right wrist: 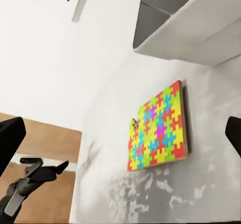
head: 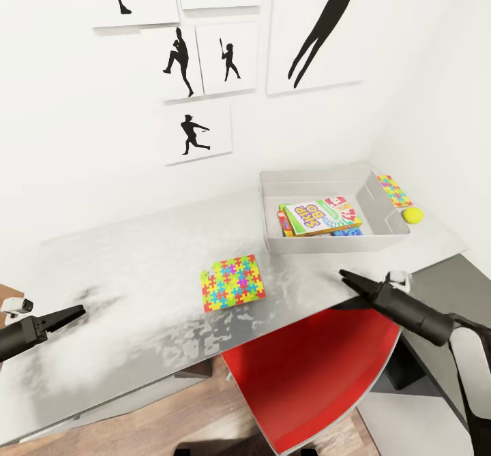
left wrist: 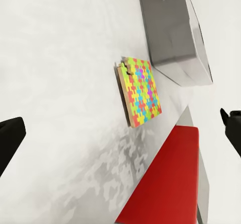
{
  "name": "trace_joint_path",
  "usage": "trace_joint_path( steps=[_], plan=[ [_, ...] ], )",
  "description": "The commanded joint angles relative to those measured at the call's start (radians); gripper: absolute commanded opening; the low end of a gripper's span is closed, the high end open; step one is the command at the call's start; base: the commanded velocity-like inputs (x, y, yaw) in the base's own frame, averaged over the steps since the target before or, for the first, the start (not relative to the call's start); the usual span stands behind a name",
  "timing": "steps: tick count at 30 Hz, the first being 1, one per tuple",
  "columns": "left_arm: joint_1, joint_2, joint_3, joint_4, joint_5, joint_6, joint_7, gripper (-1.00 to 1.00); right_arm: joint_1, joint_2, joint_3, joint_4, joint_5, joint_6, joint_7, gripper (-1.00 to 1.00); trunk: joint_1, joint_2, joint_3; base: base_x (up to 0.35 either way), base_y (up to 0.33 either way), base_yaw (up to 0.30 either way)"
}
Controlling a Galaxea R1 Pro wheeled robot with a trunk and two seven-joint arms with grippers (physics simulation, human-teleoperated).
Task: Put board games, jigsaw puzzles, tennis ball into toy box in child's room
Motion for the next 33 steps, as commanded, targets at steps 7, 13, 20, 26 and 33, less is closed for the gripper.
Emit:
trace_joint_path(
  steps=[7,13,20,26,33],
  plan=[
    [0.0,0.0,0.001,0.0,-0.002,0.011,-0.005,1.0,-0.124,0.046,0.15,0.012,0.0,0.012,-0.222,1.0,0.0,-0.002,-0.001,0.0,0.0,0.0],
    [0.0,0.0,0.002,0.0,-0.001,0.011,-0.005,1.0,-0.215,0.128,0.237,0.07,0.001,0.021,-0.431,1.0,0.0,-0.002,-0.001,0.0,0.0,0.0],
    [0.0,0.001,0.003,0.0,-0.001,0.011,-0.005,1.0,-0.314,0.191,0.325,0.2,0.004,0.019,-0.6,1.0,0.0,-0.002,-0.001,0.0,0.0,0.0],
    [0.0,0.002,0.004,0.0,-0.001,0.011,-0.005,1.0,-0.393,0.243,0.376,0.33,0.009,0.013,-0.718,1.0,0.0,-0.002,-0.001,0.0,0.0,0.0],
    [0.0,0.003,0.007,0.0,-0.001,0.011,-0.005,1.0,-0.441,0.305,0.402,0.415,0.01,0.02,-0.886,1.0,0.0,-0.002,-0.001,-0.002,0.001,0.0]
  ],
)
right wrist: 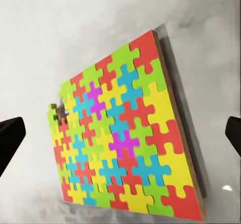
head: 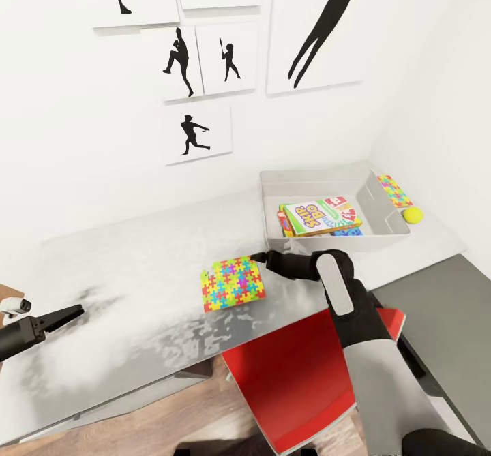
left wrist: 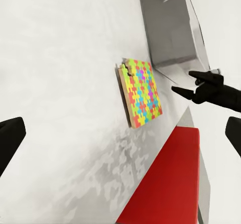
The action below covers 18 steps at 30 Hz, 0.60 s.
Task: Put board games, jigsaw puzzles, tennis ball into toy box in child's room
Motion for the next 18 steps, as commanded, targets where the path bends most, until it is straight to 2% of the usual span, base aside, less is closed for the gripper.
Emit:
trace_joint_path(
  steps=[1,3,9,18],
  plan=[
    [0.0,0.0,0.0,0.0,-0.001,0.011,-0.005,1.0,-0.002,0.004,0.001,0.002,-0.007,0.004,-0.024,1.0,0.0,-0.002,-0.001,-0.034,0.018,0.0],
    [0.0,0.0,0.001,0.0,-0.001,0.011,-0.005,1.0,-0.006,0.013,0.011,0.008,-0.007,0.006,-0.059,1.0,0.0,-0.002,-0.001,-0.064,0.063,0.0],
    [0.0,0.0,0.001,0.0,-0.001,0.011,-0.005,1.0,-0.01,0.02,0.051,0.012,-0.006,0.004,-0.092,1.0,0.0,-0.002,-0.001,-0.062,0.081,0.026],
    [0.0,0.0,0.001,0.0,-0.001,0.011,-0.005,1.0,-0.014,0.022,0.069,0.014,-0.002,0.002,-0.107,1.0,0.0,-0.002,-0.001,-0.01,0.013,0.224]
  ],
)
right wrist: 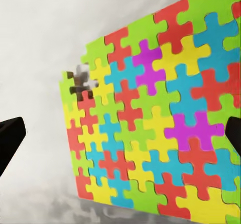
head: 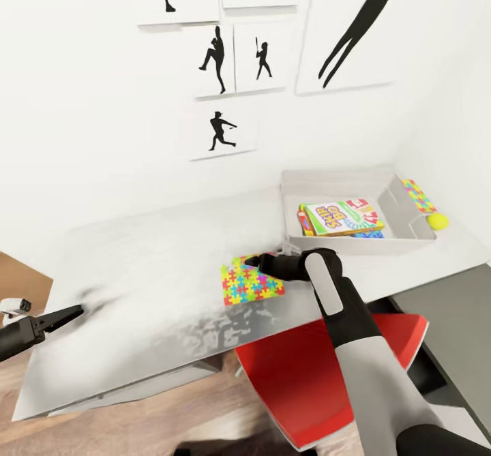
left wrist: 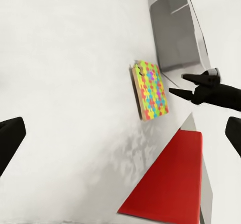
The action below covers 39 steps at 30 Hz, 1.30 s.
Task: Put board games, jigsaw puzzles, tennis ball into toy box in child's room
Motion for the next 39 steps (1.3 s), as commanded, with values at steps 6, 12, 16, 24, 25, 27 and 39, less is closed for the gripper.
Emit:
trace_joint_path(
  steps=[6,12,16,24,25,27,39],
  plan=[
    [-0.001,0.0,0.0,0.0,-0.002,0.011,-0.005,1.0,-0.001,-0.001,0.002,-0.001,-0.01,0.004,-0.026,1.0,0.001,-0.002,-0.002,-0.001,-0.119,0.226],
    [-0.001,0.0,0.0,0.0,-0.002,0.011,-0.005,1.0,-0.001,-0.002,0.003,-0.002,-0.008,0.006,-0.051,1.0,0.001,-0.002,-0.002,0.0,-0.17,0.051],
    [-0.001,0.0,0.0,0.0,-0.002,0.011,-0.005,1.0,-0.001,-0.003,0.003,-0.002,-0.008,0.007,-0.054,1.0,0.001,-0.002,-0.002,0.0,-0.028,0.007],
    [-0.001,0.0,0.0,0.0,-0.002,0.011,-0.005,1.0,-0.001,-0.004,0.004,-0.002,-0.008,0.006,-0.055,1.0,0.001,-0.002,-0.002,0.0,-0.006,0.001],
    [-0.001,0.0,0.0,0.0,-0.002,0.011,-0.005,1.0,-0.001,-0.004,0.004,-0.002,-0.008,0.006,-0.055,1.0,0.001,-0.002,-0.002,0.0,-0.001,0.0],
    [-0.001,0.0,0.0,0.0,-0.002,0.011,-0.005,1.0,-0.001,-0.004,0.004,-0.002,-0.007,0.006,-0.056,1.0,0.001,-0.002,-0.002,0.0,0.0,0.0],
    [0.001,0.001,0.001,0.0,-0.002,0.011,-0.005,1.0,-0.001,-0.009,0.004,-0.002,-0.006,0.006,-0.097,1.0,0.001,-0.002,-0.002,0.0,0.0,0.015]
  ],
)
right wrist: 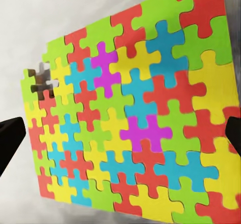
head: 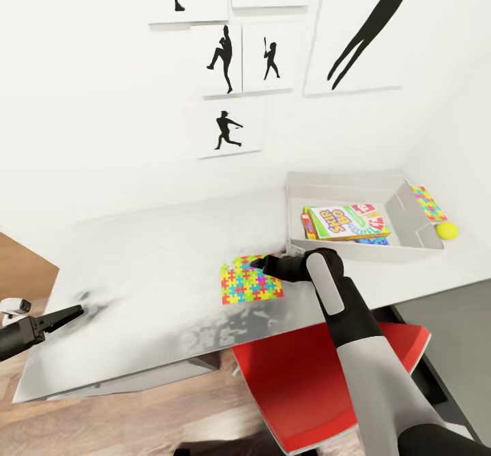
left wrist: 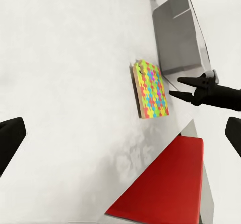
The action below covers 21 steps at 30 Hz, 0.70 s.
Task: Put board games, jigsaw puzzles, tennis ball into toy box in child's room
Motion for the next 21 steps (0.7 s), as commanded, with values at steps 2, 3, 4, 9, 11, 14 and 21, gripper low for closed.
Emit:
trace_joint_path(
  steps=[2,3,4,9,11,14,21],
  plan=[
    [-0.001,0.0,0.0,0.0,-0.001,0.01,-0.005,1.0,-0.001,0.0,0.0,-0.001,-0.011,0.003,-0.023,1.0,0.001,-0.002,-0.001,0.0,0.0,0.153],
    [-0.001,0.001,0.0,0.0,-0.001,0.01,-0.005,1.0,-0.001,0.0,0.0,-0.001,-0.012,0.003,-0.032,1.0,0.001,-0.002,0.0,0.0,0.0,0.201],
    [-0.001,0.001,0.001,0.0,-0.001,0.01,-0.005,1.0,-0.001,0.0,0.0,-0.001,-0.012,0.003,-0.035,1.0,0.001,-0.002,0.0,0.0,0.0,0.196],
    [-0.001,0.001,0.001,0.0,-0.001,0.011,-0.005,1.0,-0.001,0.001,0.0,-0.001,-0.014,0.003,-0.046,1.0,0.001,-0.002,0.001,0.0,0.012,0.091],
    [-0.001,0.001,0.001,0.0,-0.001,0.011,-0.005,1.0,-0.001,0.0,0.0,-0.001,-0.015,0.003,-0.048,1.0,0.001,-0.002,0.001,0.0,0.066,0.026],
    [-0.001,0.001,0.001,0.0,-0.001,0.011,-0.005,1.0,-0.001,-0.002,0.0,-0.001,-0.015,0.003,-0.049,1.0,0.001,-0.002,0.001,0.0,0.029,0.007],
    [0.0,0.002,0.001,0.0,-0.001,0.012,-0.005,1.0,-0.001,-0.004,0.005,0.004,-0.012,0.002,-0.05,1.0,0.001,-0.002,0.001,0.0,0.008,0.002]
  ],
)
